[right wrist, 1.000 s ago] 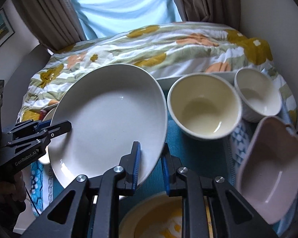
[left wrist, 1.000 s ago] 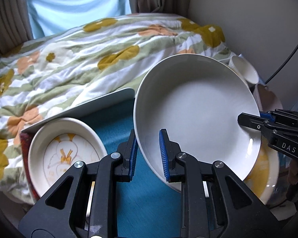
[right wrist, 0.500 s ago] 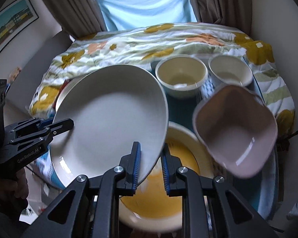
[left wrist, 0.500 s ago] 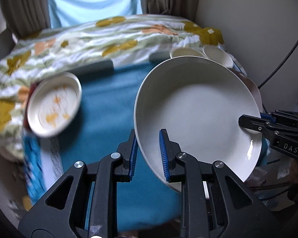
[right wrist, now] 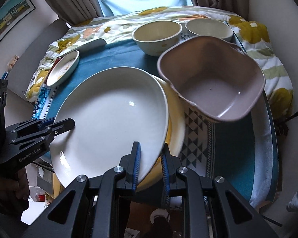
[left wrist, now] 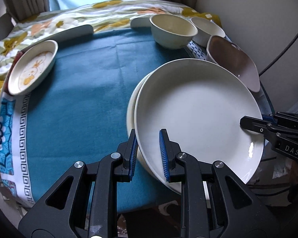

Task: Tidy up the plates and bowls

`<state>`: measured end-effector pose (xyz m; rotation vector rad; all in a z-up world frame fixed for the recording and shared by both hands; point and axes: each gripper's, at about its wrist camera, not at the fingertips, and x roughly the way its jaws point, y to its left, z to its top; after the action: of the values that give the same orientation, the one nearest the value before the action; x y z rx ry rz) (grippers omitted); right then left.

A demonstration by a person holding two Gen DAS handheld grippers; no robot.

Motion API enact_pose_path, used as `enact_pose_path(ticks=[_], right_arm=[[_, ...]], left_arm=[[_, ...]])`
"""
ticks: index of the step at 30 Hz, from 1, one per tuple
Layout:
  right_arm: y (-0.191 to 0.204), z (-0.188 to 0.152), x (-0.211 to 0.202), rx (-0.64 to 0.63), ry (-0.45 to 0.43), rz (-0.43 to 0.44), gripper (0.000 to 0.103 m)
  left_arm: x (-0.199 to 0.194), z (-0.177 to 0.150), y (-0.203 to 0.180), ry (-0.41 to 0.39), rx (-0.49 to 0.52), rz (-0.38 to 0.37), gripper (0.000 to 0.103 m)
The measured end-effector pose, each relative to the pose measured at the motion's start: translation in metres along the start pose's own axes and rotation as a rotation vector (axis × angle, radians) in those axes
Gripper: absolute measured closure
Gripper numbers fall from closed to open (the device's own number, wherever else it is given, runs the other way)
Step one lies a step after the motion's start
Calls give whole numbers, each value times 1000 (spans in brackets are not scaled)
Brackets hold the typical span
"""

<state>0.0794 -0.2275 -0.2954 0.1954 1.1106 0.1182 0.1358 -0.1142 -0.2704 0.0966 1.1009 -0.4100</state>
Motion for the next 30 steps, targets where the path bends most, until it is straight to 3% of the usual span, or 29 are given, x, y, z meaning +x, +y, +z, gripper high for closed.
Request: enact_pose_path(ticks=[8, 17, 30], right_arm=[[-6, 1, 10, 2, -8, -29, 84], [-7, 2, 11, 0, -18, -52, 85], [-8, -4, 8, 5, -31, -63, 85]], left_arm=[[24, 6, -1, 22, 18, -14, 84], [32, 7, -5, 34, 71, 21, 84], [36, 6, -23, 41, 178, 140, 84]])
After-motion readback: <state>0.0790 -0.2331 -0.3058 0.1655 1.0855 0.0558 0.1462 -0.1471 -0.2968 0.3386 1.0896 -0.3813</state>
